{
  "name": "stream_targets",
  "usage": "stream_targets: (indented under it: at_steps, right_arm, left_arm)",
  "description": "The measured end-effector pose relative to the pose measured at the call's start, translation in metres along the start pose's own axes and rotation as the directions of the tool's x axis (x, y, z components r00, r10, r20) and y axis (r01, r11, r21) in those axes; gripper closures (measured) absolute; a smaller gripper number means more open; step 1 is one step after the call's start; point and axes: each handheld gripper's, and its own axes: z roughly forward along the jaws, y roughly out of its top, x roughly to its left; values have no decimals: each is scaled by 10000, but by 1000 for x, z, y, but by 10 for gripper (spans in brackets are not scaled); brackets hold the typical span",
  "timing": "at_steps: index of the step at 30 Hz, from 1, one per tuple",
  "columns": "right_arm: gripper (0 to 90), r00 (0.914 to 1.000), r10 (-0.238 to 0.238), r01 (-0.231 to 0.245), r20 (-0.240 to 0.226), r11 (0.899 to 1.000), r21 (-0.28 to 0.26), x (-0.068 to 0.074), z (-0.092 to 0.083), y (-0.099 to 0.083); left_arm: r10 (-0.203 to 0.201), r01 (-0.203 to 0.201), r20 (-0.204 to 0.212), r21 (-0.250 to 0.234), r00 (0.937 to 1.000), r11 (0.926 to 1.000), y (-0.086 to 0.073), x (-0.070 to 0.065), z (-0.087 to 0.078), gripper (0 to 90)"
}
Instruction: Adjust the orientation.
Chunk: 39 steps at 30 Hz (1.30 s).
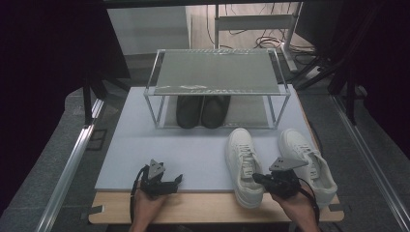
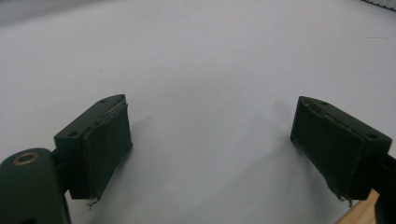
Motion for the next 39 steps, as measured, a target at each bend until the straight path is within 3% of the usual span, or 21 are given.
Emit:
stream_targets:
  at_steps: [15,23,27,33,39]
  right_arm:
    - [894,9982,177,-194,570,9994,300,-15,-13,-4]
    - [824,9985,206,-226,515,9990,393,-11,-17,-2]
    - [803,9978,517,-527,418,9983,247,-12,-23,-1]
    - [736,9928,842,-847,854,9964,17,-15,-37,2]
    - [670,9880,1277,-1284,868,9917,28,-25,-33,3]
  left_arm:
    - [-2,2,-3,-2,10000,10000,0,0,0,120]
    - [-2,2,-1,-1,10000,10000,0,0,0,121]
    - [-4,4,-2,-2,10000,10000,0,0,0,121]
    - [-2,2,-4,-1,10000,10000,0,0,0,121]
    - [-5,5,-1,-2,10000,10000,0,0,0,121]
